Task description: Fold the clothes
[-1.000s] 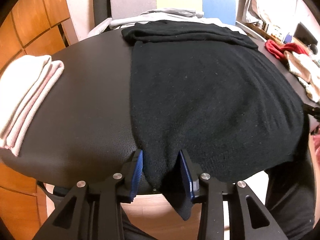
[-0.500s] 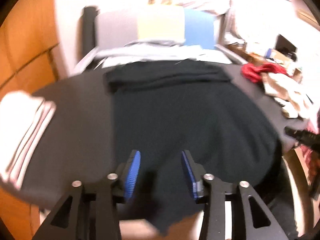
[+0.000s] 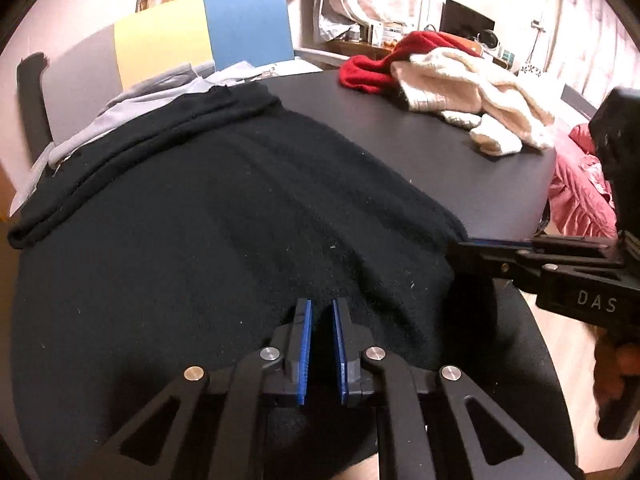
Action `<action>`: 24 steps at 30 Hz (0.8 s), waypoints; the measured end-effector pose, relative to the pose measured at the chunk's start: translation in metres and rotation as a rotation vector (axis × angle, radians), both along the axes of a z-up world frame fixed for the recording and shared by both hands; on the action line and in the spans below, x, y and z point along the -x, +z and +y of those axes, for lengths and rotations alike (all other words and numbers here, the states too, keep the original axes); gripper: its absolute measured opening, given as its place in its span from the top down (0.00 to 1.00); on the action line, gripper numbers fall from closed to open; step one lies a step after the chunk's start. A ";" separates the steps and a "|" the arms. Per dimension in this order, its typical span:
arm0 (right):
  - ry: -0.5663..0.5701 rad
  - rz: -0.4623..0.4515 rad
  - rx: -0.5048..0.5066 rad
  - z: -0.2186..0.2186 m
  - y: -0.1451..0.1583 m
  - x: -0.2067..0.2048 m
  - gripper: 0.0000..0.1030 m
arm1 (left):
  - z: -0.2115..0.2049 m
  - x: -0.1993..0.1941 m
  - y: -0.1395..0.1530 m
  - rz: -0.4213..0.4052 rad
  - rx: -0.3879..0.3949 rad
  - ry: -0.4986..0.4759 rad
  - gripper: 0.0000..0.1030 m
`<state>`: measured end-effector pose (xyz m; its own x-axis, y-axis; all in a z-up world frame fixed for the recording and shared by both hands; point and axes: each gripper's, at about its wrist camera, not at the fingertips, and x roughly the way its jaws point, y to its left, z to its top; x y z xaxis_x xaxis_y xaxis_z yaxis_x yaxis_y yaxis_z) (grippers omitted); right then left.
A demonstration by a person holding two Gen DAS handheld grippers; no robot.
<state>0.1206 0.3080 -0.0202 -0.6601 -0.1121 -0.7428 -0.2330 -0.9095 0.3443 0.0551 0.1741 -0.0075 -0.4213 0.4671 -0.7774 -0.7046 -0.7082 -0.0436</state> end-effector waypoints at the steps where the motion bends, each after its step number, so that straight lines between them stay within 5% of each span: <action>1: -0.009 -0.003 -0.011 0.004 0.000 -0.001 0.93 | -0.001 0.003 0.000 -0.013 -0.006 0.009 0.88; 6: -0.036 -0.013 -0.070 0.017 0.000 -0.002 0.92 | -0.009 0.005 -0.005 -0.023 -0.023 0.035 0.85; 10: -0.009 -0.005 -0.055 0.015 0.015 -0.003 0.79 | -0.012 0.002 -0.005 -0.007 -0.023 0.042 0.85; 13: 0.011 0.202 0.018 0.010 0.040 -0.015 0.75 | -0.016 0.003 -0.005 -0.023 -0.046 0.062 0.85; 16: 0.214 0.201 0.060 -0.020 0.034 0.011 0.89 | -0.017 0.003 -0.006 -0.031 -0.062 0.071 0.85; 19: 0.281 0.089 -0.062 -0.042 0.008 0.030 0.92 | -0.015 0.001 -0.007 -0.009 -0.049 0.070 0.85; 20: 0.276 0.066 -0.095 -0.039 -0.003 0.032 1.00 | -0.015 0.000 -0.007 -0.001 -0.045 0.070 0.85; 24: 0.097 0.101 -0.071 0.002 -0.008 0.018 1.00 | -0.015 -0.001 -0.007 0.006 -0.024 0.068 0.85</action>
